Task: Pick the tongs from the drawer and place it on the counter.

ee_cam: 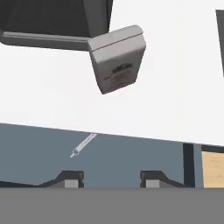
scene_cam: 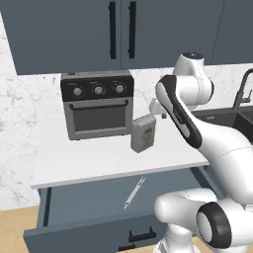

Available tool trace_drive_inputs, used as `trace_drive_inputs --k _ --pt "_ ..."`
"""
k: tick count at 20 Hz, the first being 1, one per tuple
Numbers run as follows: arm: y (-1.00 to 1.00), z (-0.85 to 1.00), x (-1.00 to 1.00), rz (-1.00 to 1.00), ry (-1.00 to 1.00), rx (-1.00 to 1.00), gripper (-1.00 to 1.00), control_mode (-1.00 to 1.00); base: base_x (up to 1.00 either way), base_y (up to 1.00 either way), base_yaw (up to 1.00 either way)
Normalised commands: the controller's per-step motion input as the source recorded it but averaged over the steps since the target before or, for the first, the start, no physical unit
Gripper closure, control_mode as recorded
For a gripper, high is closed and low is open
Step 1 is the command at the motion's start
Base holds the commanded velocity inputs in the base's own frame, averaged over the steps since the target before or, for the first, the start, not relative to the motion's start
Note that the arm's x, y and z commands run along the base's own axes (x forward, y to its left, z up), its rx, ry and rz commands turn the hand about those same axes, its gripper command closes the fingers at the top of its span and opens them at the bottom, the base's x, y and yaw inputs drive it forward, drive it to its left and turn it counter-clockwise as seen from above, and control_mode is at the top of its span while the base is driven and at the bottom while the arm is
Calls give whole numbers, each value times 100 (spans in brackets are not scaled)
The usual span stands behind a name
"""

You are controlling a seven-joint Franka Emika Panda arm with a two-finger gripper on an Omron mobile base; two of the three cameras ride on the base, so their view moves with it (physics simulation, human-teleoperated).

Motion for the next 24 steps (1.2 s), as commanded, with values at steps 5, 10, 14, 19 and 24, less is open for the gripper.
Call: trace_drive_inputs --k 5,10,14,19,24 --pt "-6 0 -27 0 -2 0 -100 -100 0 0 0" --pt "-25 0 -71 10 -11 0 -100 100 -20 -11 4" --pt "0 0 0 0 0 0 -100 100 -100 -69 14" --pt "0 0 0 0 0 0 -100 100 -51 -90 1" --pt "0 0 0 0 0 0 -100 100 14 -100 5"
